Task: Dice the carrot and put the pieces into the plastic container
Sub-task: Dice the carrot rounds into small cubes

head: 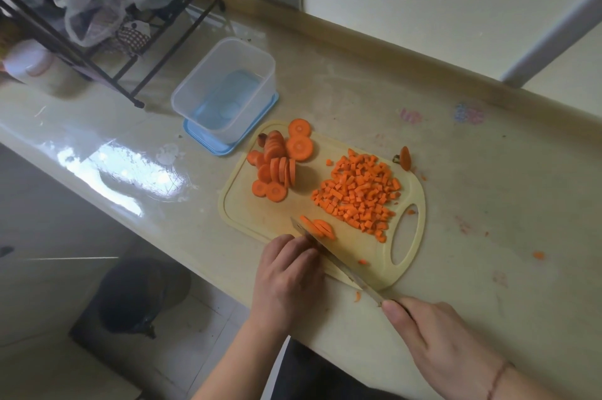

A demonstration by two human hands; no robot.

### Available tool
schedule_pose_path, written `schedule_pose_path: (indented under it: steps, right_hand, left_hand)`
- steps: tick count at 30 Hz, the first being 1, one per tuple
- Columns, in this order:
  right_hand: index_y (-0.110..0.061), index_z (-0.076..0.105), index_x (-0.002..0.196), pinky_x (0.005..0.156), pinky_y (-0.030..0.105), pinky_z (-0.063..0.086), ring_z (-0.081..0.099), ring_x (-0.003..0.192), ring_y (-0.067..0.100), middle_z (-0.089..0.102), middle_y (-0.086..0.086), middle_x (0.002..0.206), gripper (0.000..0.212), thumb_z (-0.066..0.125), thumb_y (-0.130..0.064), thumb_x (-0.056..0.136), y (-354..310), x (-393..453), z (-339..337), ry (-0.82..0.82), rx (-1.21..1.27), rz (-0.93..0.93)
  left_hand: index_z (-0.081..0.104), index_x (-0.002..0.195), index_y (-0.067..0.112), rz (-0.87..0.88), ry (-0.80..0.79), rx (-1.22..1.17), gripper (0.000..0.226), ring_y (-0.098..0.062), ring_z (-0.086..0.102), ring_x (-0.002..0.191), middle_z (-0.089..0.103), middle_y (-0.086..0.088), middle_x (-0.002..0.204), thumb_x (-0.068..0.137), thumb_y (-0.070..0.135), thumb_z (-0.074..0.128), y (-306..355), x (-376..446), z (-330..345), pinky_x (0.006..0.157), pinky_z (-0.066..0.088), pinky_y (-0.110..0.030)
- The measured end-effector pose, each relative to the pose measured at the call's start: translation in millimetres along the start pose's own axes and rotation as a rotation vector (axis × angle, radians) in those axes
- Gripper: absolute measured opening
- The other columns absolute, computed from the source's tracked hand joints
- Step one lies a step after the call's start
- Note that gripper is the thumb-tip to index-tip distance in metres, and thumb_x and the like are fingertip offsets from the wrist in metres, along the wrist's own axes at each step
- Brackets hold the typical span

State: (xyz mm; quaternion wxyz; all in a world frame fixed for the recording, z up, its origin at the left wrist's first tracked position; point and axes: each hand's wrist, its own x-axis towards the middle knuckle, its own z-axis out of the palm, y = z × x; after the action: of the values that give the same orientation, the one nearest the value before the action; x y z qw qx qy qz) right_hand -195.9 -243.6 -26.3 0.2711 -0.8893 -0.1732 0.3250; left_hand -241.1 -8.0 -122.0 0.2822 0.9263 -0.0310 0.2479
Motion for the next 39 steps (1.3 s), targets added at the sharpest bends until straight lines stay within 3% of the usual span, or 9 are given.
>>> schedule_pose_path:
  steps: [6,10,12,16,20,24,29,34,39]
  right_hand:
    - [-0.026,0.05,0.084,0.07,0.034,0.048,0.059,0.073,0.014,0.059,-0.004,0.073,0.097,-0.024,-0.084,0.059,-12,1,1,-0.037,-0.17,0.062]
    - [-0.027,0.046,0.077,0.064,0.035,0.047,0.057,0.068,0.015,0.057,-0.002,0.071,0.067,-0.004,-0.071,0.076,-31,23,3,-0.036,-0.14,0.007]
    - [-0.026,0.047,0.073,0.063,0.035,0.044,0.055,0.065,0.014,0.056,-0.002,0.067,0.063,0.003,-0.069,0.081,-33,30,3,-0.009,-0.087,-0.042]
    - [-0.021,0.045,0.063,0.06,0.037,0.042,0.052,0.059,0.017,0.053,0.003,0.057,0.067,0.007,-0.072,0.085,-20,22,2,0.035,0.016,-0.043]
    - [-0.016,0.049,0.067,0.062,0.037,0.044,0.055,0.06,0.016,0.057,0.004,0.06,0.073,0.009,-0.075,0.083,-15,12,0,0.018,0.025,-0.036]
    - [-0.019,0.047,0.065,0.061,0.035,0.043,0.053,0.061,0.015,0.056,0.004,0.06,0.075,0.006,-0.08,0.079,-11,8,-2,0.017,-0.008,-0.051]
    - [-0.022,0.049,0.07,0.063,0.032,0.044,0.056,0.064,0.015,0.058,0.001,0.062,0.067,0.008,-0.073,0.083,-12,5,-8,-0.024,-0.049,-0.025]
    - [-0.026,0.047,0.073,0.066,0.036,0.047,0.056,0.066,0.014,0.058,-0.004,0.068,0.067,-0.001,-0.073,0.077,-19,16,0,-0.034,-0.147,-0.004]
    - [-0.025,0.048,0.07,0.058,0.034,0.045,0.056,0.061,0.014,0.056,-0.002,0.061,0.07,0.002,-0.076,0.081,-19,27,7,0.015,-0.064,-0.074]
  left_hand:
    - [0.078,0.097,0.002,-0.017,0.009,-0.027,0.024,-0.027,0.067,0.098,0.072,-0.012,0.104,0.1,0.019,0.062,0,-1,1,0.083,0.057,-0.038]
    - [0.077,0.095,0.002,-0.034,0.015,-0.032,0.024,-0.026,0.066,0.097,0.071,-0.01,0.102,0.101,0.019,0.061,1,2,1,0.084,0.057,-0.035]
    - [0.077,0.094,0.002,-0.037,0.015,-0.028,0.025,-0.025,0.066,0.096,0.07,-0.01,0.101,0.101,0.019,0.06,2,1,0,0.083,0.056,-0.033]
    - [0.076,0.092,0.002,-0.057,0.027,-0.012,0.019,-0.024,0.065,0.093,0.069,-0.01,0.097,0.098,0.016,0.064,2,2,1,0.082,0.054,-0.03]
    - [0.075,0.09,0.001,-0.087,0.033,-0.017,0.015,-0.025,0.066,0.092,0.069,-0.011,0.097,0.095,0.014,0.068,1,0,3,0.083,0.054,-0.029]
    - [0.076,0.091,0.0,-0.074,0.043,-0.043,0.019,-0.024,0.065,0.097,0.07,-0.012,0.099,0.096,0.015,0.067,-1,-2,1,0.088,0.054,-0.028]
    - [0.076,0.092,0.0,-0.076,0.044,-0.039,0.021,-0.025,0.065,0.099,0.071,-0.012,0.1,0.097,0.017,0.065,-1,-2,2,0.088,0.054,-0.029]
    - [0.077,0.093,0.0,-0.082,0.046,-0.041,0.017,-0.025,0.067,0.099,0.072,-0.011,0.102,0.095,0.014,0.067,-1,-2,2,0.088,0.056,-0.031]
    - [0.077,0.092,0.0,-0.09,0.05,-0.042,0.011,-0.024,0.066,0.098,0.071,-0.011,0.1,0.091,0.009,0.071,-1,-1,1,0.086,0.056,-0.033]
